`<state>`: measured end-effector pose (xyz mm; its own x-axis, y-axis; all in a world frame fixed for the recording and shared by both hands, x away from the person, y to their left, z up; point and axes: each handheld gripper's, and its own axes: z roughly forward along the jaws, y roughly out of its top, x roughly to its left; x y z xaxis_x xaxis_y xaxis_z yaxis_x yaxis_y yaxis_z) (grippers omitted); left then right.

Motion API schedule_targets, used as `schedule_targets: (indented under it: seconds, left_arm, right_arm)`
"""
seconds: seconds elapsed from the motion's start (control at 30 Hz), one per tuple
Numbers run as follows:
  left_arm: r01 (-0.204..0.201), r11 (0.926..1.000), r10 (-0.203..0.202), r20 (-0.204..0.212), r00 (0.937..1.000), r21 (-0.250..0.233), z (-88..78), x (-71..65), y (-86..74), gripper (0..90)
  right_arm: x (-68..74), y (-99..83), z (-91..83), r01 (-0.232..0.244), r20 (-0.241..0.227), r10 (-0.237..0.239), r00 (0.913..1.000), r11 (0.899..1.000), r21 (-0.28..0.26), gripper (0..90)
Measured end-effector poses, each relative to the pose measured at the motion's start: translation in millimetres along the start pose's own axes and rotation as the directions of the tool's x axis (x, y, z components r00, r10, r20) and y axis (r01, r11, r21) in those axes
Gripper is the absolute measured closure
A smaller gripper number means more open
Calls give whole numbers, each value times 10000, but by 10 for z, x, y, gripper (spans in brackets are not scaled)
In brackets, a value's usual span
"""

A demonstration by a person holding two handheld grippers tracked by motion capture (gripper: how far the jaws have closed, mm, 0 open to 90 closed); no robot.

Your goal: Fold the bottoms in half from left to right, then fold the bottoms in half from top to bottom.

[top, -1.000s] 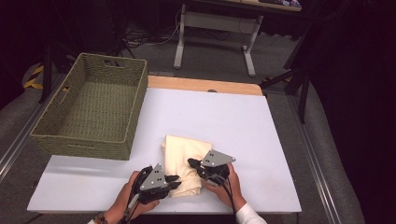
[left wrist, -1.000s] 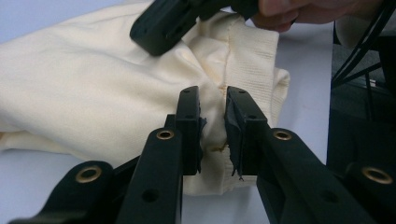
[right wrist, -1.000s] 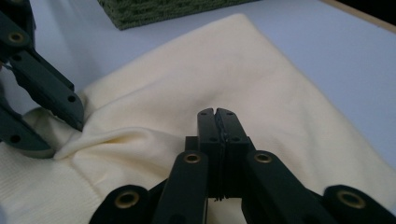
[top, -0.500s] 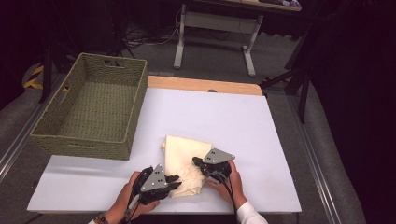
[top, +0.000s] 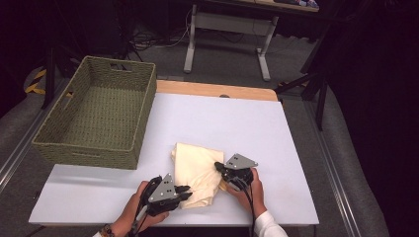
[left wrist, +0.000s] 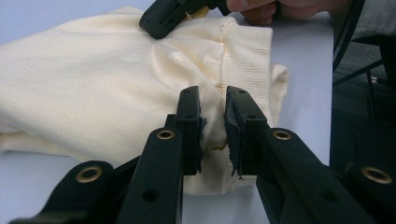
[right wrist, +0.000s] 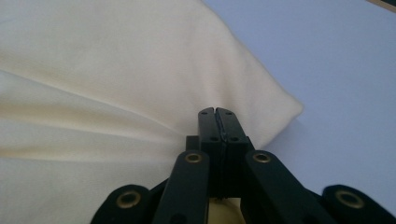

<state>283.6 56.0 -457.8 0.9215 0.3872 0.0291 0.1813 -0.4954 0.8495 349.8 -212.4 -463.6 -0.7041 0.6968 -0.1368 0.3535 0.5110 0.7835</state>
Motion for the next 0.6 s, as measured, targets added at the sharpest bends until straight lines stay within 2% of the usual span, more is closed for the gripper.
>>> schedule_targets:
  seconds: [0.1,0.23,0.33,0.47,0.6]
  left_arm:
    - [-52,10000,52,-108,9999,49,-1,-27,3,760]
    - [-131,9999,131,-244,9996,11,-6,-38,-4,760]
    - [16,10000,-16,-236,9997,-18,-11,-36,-5,760]
    - [66,10000,-68,-406,9992,-41,-63,-57,33,751]
    - [223,9973,-248,-353,9991,-695,-236,-15,115,735]
  right_arm:
    - [8,4,-1,247,79,-248,9997,9997,62,898]
    - [-7,2,-11,213,224,-214,9995,9997,75,898]
    - [-24,2,-16,219,523,-223,9984,9997,89,898]
    - [-57,-9,-27,-86,677,92,9977,9999,-103,898]
    - [-50,2,-68,-35,618,56,9981,9994,-345,898]
